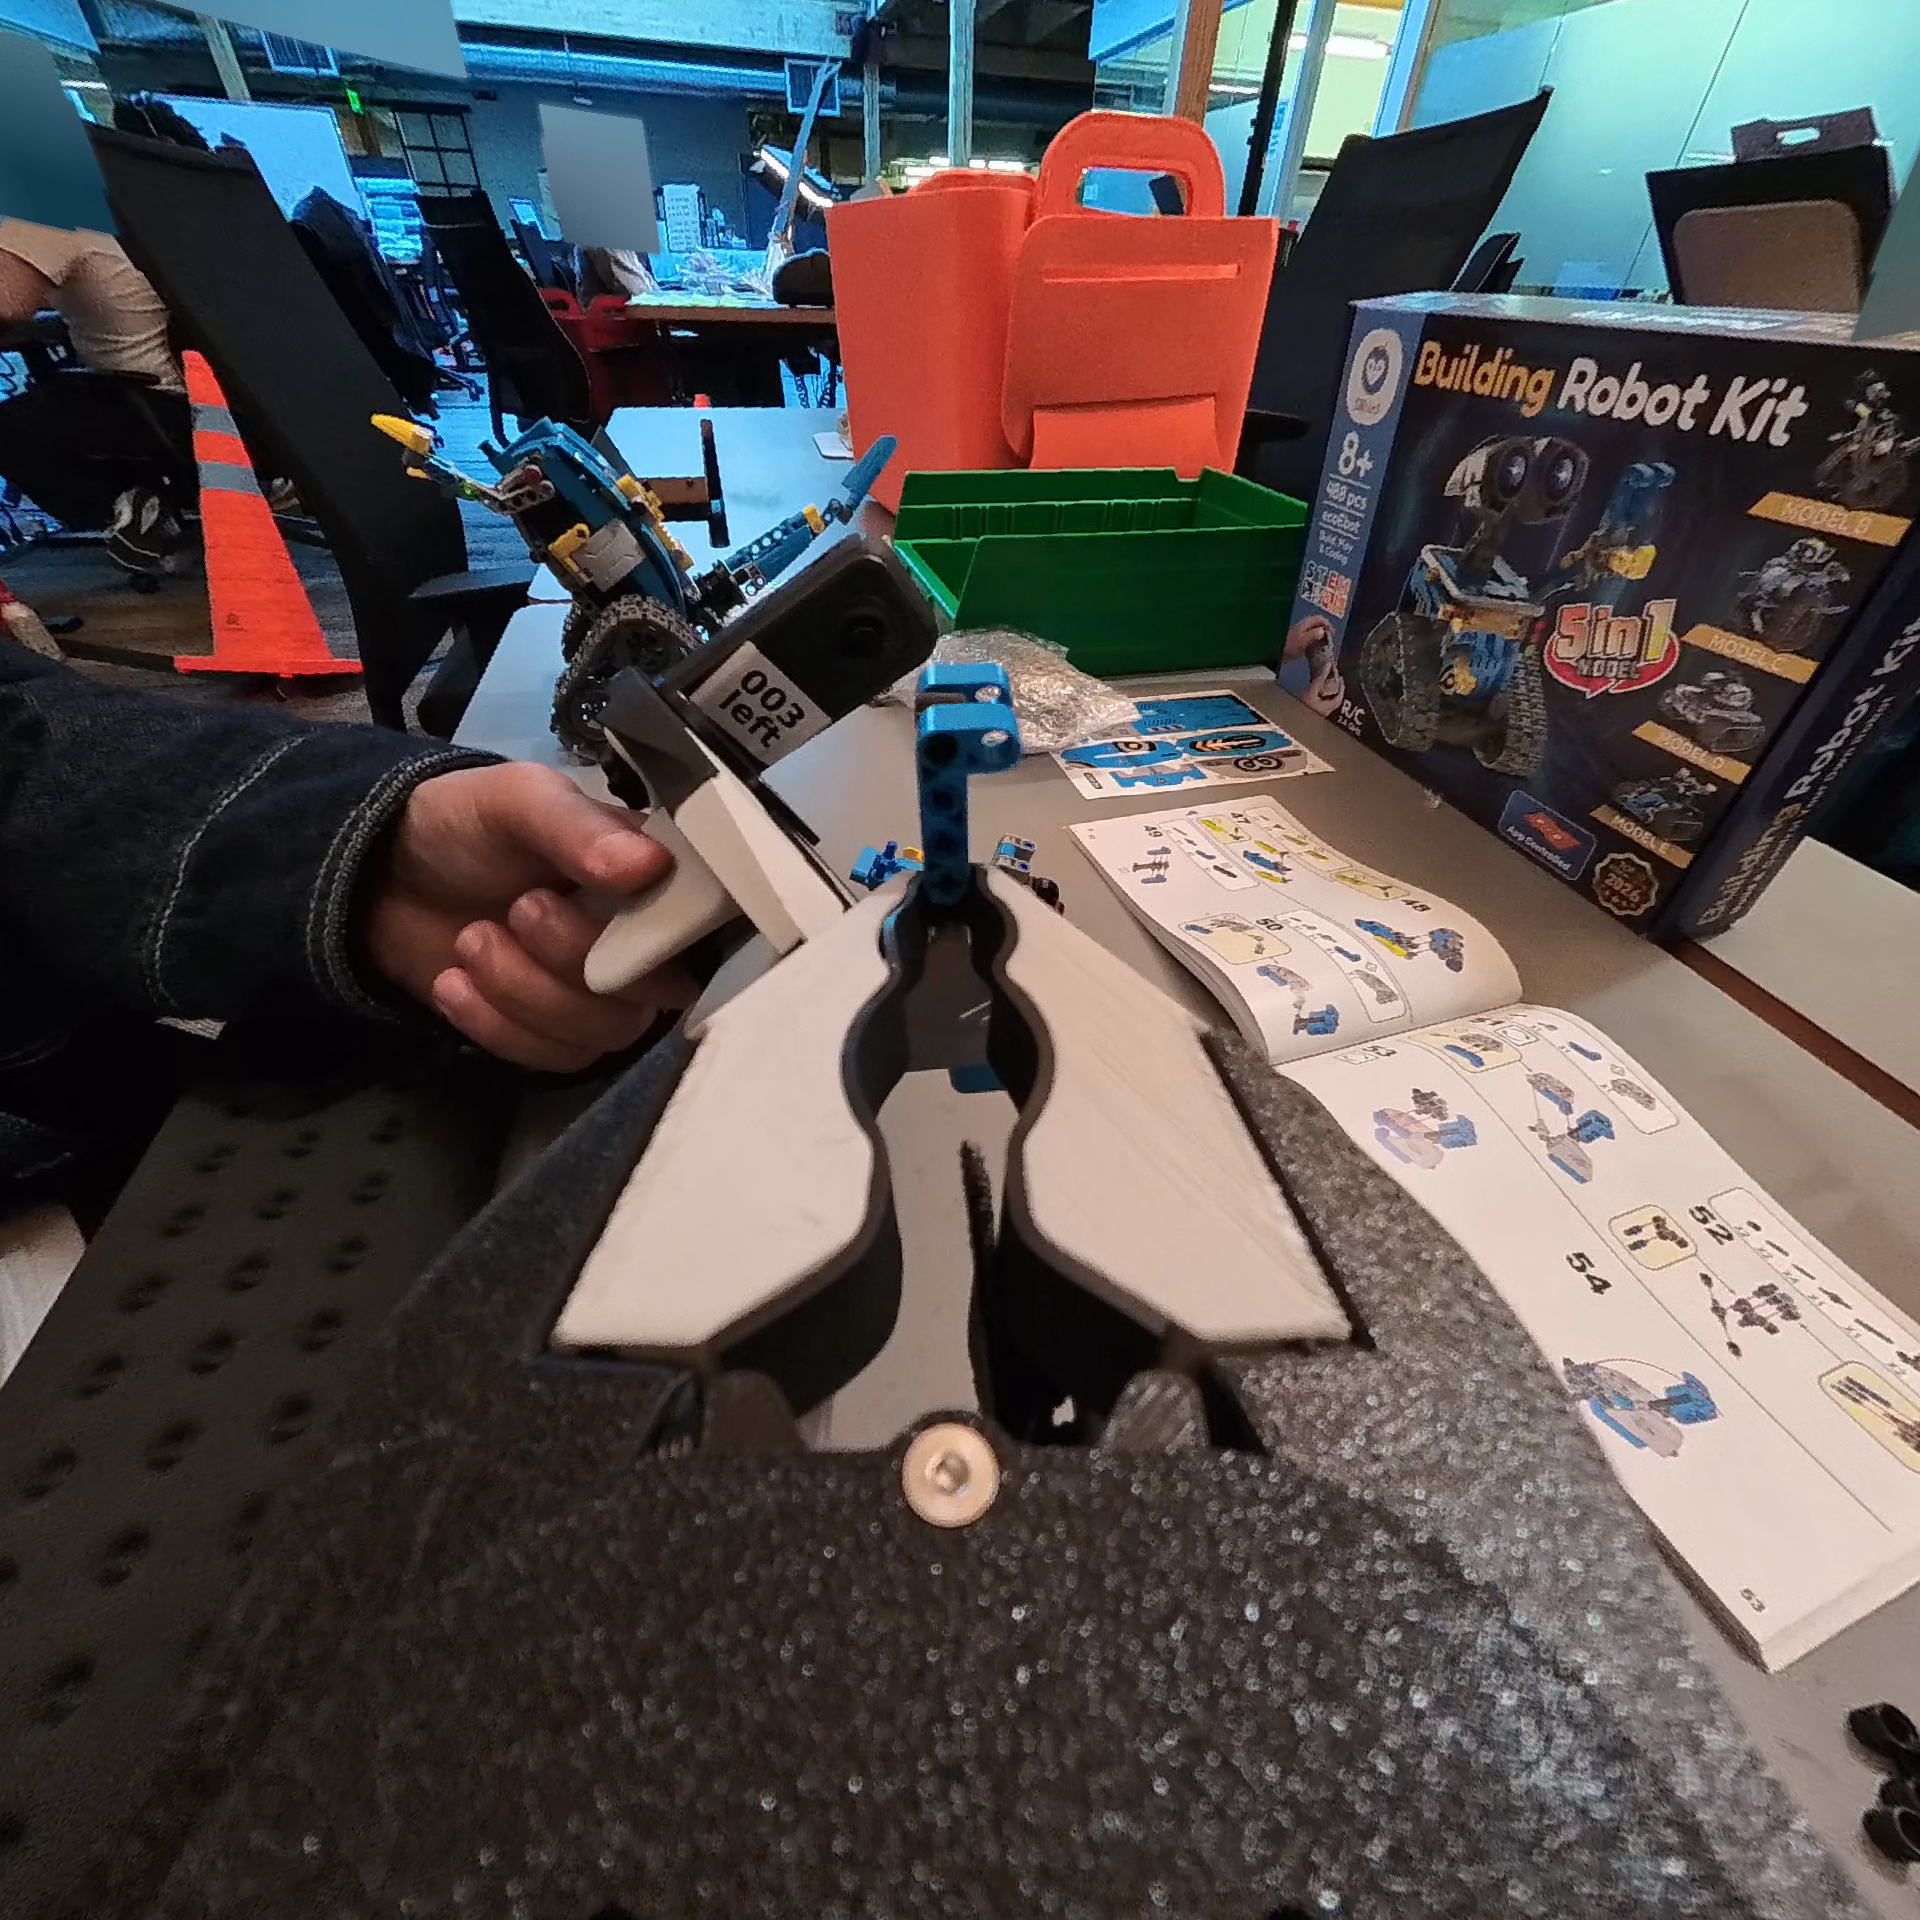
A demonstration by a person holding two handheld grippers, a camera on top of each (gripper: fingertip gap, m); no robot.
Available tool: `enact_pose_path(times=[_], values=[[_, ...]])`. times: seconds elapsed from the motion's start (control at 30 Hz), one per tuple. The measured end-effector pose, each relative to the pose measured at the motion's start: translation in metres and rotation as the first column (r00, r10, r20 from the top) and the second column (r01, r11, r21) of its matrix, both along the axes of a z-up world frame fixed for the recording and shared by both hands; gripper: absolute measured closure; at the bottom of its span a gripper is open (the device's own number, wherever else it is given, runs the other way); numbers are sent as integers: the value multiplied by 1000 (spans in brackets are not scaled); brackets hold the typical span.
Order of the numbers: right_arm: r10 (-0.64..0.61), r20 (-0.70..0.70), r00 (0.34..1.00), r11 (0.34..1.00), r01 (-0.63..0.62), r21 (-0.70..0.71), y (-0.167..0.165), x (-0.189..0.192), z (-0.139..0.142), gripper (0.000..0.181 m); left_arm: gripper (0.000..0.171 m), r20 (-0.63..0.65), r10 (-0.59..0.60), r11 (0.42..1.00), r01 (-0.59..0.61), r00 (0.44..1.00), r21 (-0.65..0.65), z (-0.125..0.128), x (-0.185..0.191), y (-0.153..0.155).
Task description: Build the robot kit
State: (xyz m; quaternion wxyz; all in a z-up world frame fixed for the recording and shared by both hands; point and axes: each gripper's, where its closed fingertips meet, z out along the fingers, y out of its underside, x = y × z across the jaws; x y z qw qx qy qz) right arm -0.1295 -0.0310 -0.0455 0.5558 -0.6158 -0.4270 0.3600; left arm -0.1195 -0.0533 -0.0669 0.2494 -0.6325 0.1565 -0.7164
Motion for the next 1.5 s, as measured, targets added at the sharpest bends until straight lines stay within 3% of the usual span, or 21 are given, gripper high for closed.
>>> enact_pose_path(times=[0.1,0.4,0.77,0.93,1.2,1.5], values=[[17,16,1000,1000,-17,-2,-2,-2,-2,174,158,3,0,1000,0,1000,-11,0,0,1],[27,41,999,1000,-28,14,-6,-6,-6,174,165,4,-23,1000,23,1000,-13,0,-1,-1],[18,10,1000,999,-19,34,-6,-4,1,174,166,209,-32,953,93,977,-289,6,-1,1],[23,-6,1000,1000,-22,15,-5,-4,2,174,166,147,-13,974,46,989,-220,6,-1,2],[-4,50,999,999,1,49,-3,-5,-4,174,166,-69,60,998,-62,996,-32,0,-1,4],[1,48,999,999,-3,41,-3,-5,-4,174,165,-3,32,995,-32,999,-96,0,0,3]])
